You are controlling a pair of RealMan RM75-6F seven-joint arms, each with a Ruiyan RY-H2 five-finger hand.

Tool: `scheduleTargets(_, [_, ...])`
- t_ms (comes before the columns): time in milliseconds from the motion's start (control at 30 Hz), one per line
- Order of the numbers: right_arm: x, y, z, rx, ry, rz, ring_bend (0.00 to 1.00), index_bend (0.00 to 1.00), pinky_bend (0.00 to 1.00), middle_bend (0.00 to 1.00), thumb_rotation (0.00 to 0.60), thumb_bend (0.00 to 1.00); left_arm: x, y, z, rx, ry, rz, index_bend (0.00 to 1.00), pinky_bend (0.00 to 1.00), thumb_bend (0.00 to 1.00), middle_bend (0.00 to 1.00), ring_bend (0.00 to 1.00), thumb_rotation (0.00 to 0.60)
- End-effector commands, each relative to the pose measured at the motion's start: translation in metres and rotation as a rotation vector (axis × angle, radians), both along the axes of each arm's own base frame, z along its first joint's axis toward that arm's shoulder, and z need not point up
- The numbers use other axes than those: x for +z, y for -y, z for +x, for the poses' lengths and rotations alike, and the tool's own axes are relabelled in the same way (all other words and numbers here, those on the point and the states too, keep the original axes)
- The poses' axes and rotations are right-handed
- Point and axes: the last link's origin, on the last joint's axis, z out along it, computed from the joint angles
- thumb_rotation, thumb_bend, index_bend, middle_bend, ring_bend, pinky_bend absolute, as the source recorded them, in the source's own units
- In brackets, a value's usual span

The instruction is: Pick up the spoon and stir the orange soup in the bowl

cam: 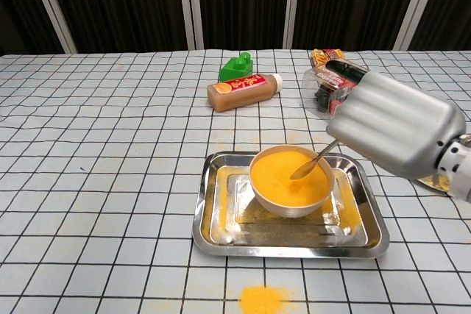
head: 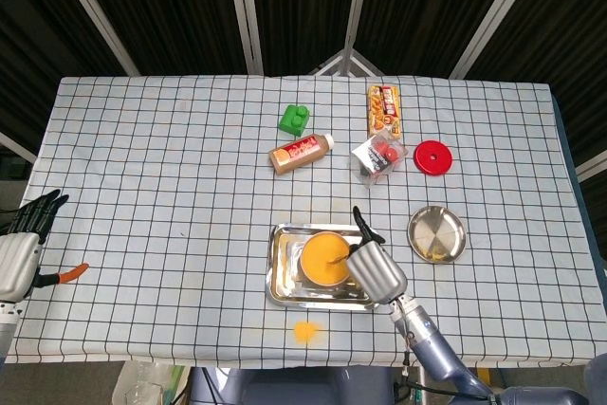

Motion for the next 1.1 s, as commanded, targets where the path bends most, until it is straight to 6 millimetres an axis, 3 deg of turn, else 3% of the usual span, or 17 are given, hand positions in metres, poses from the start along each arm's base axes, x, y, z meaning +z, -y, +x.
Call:
scheduleTargets(33, [0.002, -0.002, -0.002, -0.007, -0.002, -0.001, 0.56, 0.98, 0.00, 0.82, 0.600, 1.00, 0.000, 0.000, 0.000, 0.000, 0.000, 0.000, 0.00, 0.00, 0.00, 0.00, 0.00, 0.600])
scheduleTargets(533, [-0.013, -0.004, -0.008, -0.036, -0.015, 0.035, 0.56, 0.98, 0.00, 0.82, 0.600, 1.00, 0.000, -0.001, -0.001, 0.005, -0.002, 0.002, 0.00, 0.00, 0.00, 0.00, 0.00, 0.600])
scheduleTargets(800, [-0.023, 0.003, -0.001, -0.042, 0.001, 0.029, 0.57, 0.98, 0.00, 0.82, 0.600, 1.00, 0.001, -0.001, -0.002, 0.009, 0.000, 0.003, 0.00, 0.00, 0.00, 0.00, 0.00, 0.600])
scheduleTargets(1100, [-0.020, 0.015, 0.010, -0.038, 0.034, -0.006, 0.57, 0.98, 0.00, 0.82, 0.600, 1.00, 0.001, -0.001, -0.003, 0.012, 0.000, 0.004, 0.00, 0.00, 0.00, 0.00, 0.00, 0.600])
